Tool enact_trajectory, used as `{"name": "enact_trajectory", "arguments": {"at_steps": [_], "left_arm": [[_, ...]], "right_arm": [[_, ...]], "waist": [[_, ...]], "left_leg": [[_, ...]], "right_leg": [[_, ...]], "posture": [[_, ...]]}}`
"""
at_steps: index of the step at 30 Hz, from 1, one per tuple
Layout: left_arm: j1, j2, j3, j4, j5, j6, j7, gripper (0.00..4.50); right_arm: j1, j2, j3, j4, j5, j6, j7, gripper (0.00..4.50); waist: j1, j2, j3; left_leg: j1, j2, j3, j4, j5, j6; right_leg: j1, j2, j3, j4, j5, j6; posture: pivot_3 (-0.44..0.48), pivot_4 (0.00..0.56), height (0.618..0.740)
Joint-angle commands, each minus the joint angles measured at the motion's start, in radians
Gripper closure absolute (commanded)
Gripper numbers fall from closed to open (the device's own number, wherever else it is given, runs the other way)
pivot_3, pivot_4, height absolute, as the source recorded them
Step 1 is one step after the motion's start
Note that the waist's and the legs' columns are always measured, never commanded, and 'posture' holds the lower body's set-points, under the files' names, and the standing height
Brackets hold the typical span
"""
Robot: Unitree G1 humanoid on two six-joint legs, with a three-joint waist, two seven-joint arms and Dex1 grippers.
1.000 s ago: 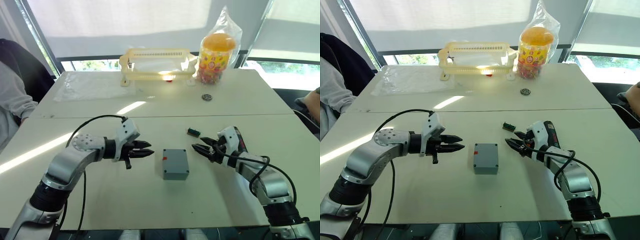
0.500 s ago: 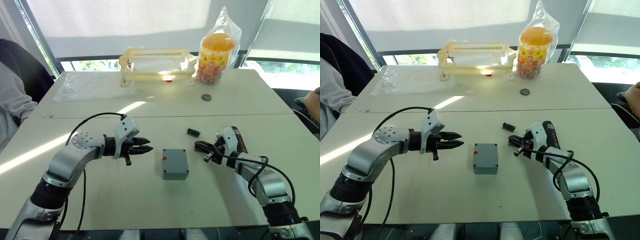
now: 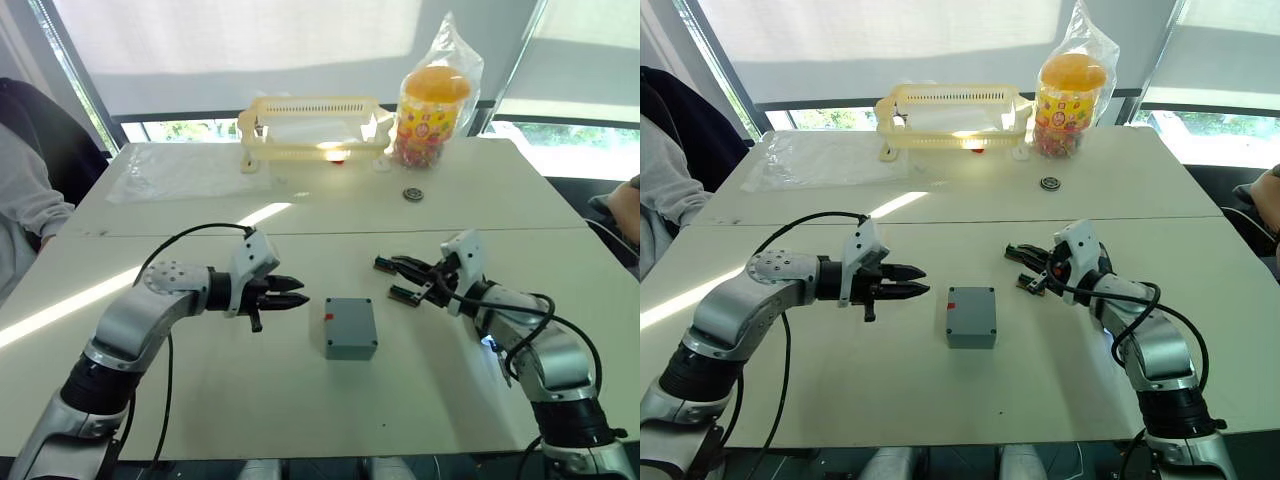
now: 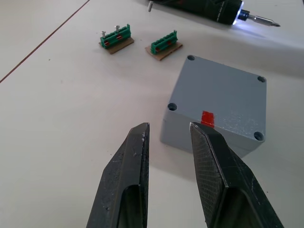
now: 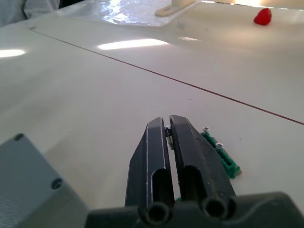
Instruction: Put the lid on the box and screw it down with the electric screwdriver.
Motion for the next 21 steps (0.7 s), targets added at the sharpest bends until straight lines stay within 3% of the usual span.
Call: {"name": "enact_trajectory", "arguments": {"at_steps": [1, 21], "left_arm": [[0.003, 0.040, 0.006, -0.065, -0.025, -0.001, -0.039, 3.17], [0.017, 0.036, 0.003, -0.061, -0.040, 0.014, -0.010, 3.17]], "right_arm": [[0.034, -0.025, -0.028, -0.172, 0.110, 0.109, 0.009, 4.40], [0.104, 0.005, 0.036, -0.186, 0.128, 0.133, -0.027, 4.40]], "waist": [[0.000, 0.000, 0.000], [0.000, 0.000, 0.000]], "left_leg": [[0.000, 0.000, 0.000, 0.000, 0.000, 0.000], [0.000, 0.000, 0.000, 0.001, 0.000, 0.000]], "right_leg": [[0.000, 0.000, 0.000, 0.000, 0.000, 0.000], [0.000, 0.000, 0.000, 0.000, 0.000, 0.000]], "posture": [[0.000, 0.150, 0.740], [0.000, 0.150, 0.740]]}}
